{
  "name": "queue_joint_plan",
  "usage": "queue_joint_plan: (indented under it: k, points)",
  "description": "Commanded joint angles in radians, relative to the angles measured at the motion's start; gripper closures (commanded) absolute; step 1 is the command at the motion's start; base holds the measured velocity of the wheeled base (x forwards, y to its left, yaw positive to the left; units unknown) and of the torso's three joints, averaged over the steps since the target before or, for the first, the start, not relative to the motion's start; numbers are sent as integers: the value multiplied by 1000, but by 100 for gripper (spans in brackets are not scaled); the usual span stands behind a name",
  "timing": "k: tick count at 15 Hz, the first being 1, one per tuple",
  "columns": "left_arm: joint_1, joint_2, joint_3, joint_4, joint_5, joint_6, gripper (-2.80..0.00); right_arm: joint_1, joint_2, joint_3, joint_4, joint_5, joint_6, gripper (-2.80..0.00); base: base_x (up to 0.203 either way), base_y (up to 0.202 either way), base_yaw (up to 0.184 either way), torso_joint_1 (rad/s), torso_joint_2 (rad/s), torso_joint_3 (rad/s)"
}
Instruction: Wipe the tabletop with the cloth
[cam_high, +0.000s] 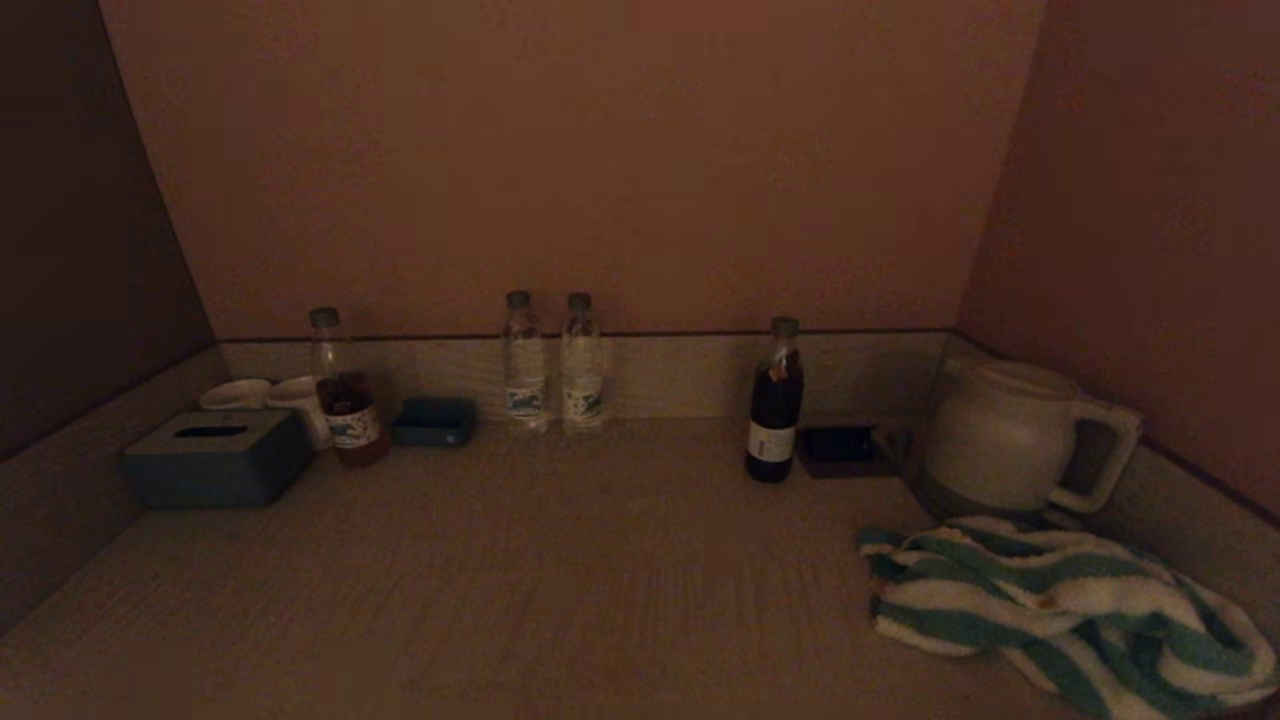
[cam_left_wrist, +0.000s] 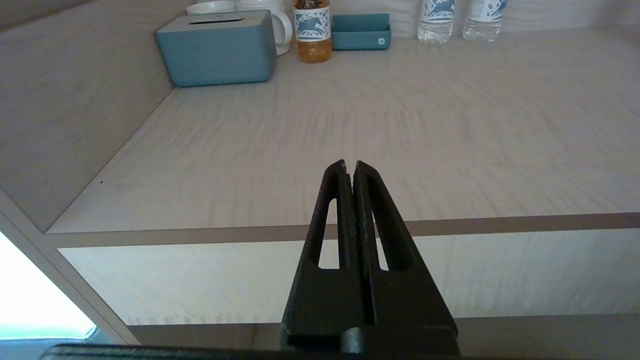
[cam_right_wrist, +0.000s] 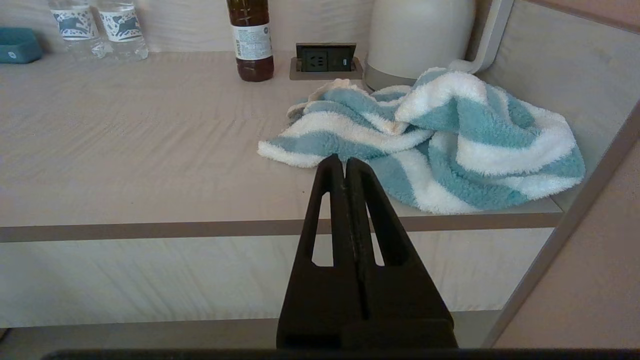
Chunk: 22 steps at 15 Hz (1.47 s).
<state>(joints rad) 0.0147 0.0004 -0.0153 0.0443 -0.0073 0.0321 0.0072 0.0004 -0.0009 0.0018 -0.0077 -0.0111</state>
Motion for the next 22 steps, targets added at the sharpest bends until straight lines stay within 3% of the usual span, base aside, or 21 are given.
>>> queue_joint_plan:
  k: [1,22]
  points:
    - [1,1,0,0,0,0,0,0,0,1,0,0,-3,0,0,0,0,0,0,0]
    - [1,1,0,0,0,0,0,0,1,1,1,-2,-3,0,0,0,0,0,0,0]
